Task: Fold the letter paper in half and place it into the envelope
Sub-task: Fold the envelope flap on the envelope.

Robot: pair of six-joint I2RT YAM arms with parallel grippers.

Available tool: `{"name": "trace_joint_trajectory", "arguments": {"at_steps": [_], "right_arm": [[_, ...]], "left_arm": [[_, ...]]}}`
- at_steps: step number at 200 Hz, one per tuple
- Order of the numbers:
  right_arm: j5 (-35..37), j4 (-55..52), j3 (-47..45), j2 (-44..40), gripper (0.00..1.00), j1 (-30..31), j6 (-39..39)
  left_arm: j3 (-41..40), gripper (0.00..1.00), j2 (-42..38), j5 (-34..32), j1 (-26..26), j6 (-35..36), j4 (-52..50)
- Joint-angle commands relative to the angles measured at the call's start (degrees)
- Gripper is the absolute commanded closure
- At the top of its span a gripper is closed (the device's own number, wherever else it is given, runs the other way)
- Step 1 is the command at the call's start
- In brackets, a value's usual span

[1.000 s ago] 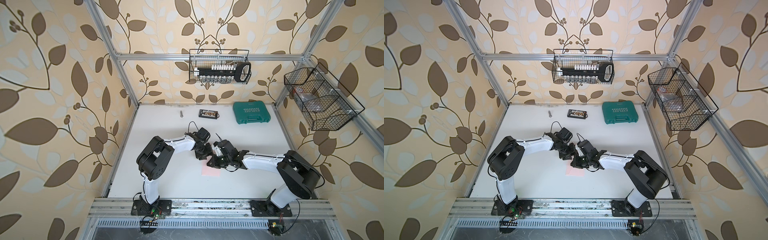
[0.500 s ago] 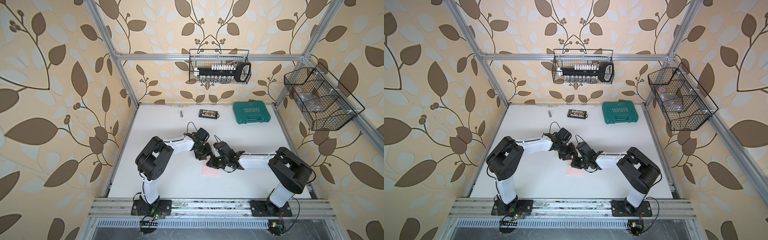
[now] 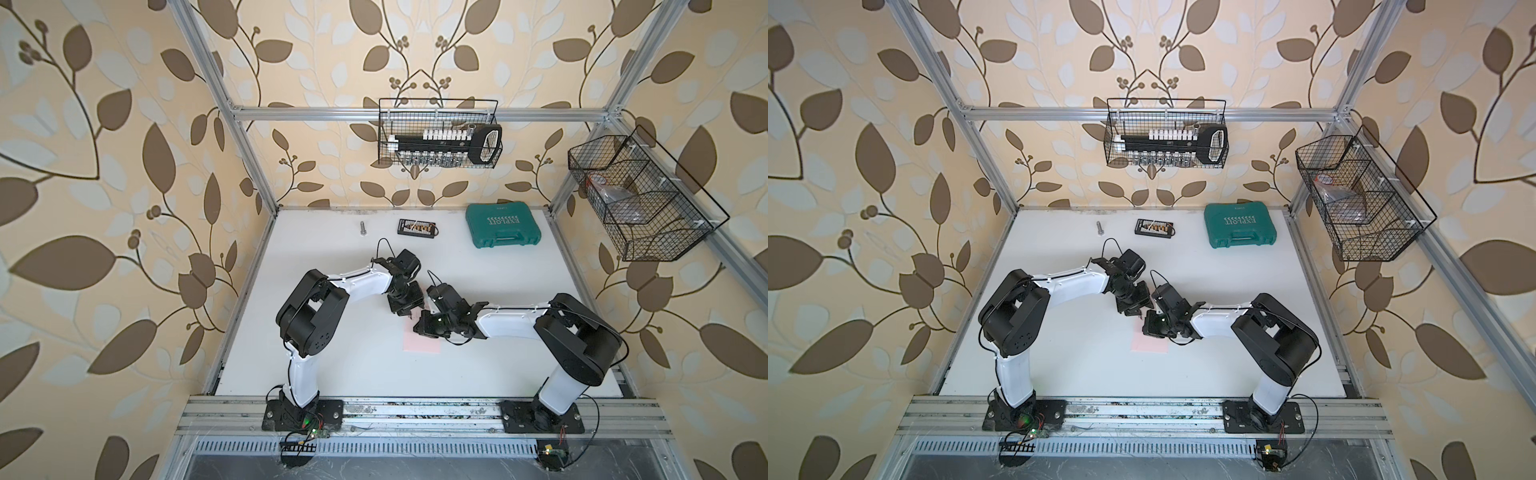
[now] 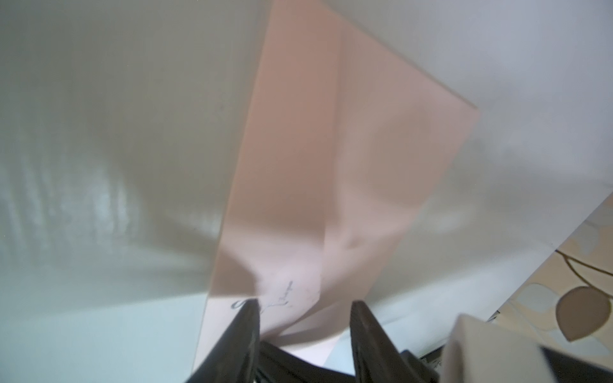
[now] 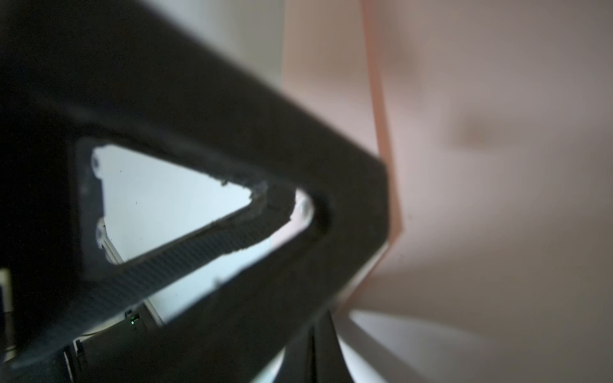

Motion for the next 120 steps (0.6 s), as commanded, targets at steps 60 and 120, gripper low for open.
{"name": "trace_joint_trajectory", "arguments": {"at_steps": [60, 120], "right_arm": [[1.8, -8.1, -1.4, 0.0, 1.00, 0.1, -0.9], [2.3, -12.2, -1.8, -3.3, 1.00, 0.1, -3.2]], "left_arm": [[3.2, 0.67, 5.3, -3.0, 1.9, 3.3, -2.4], [4.6, 0.89, 9.7, -3.1, 4.3, 5.3, -1.6]]}}
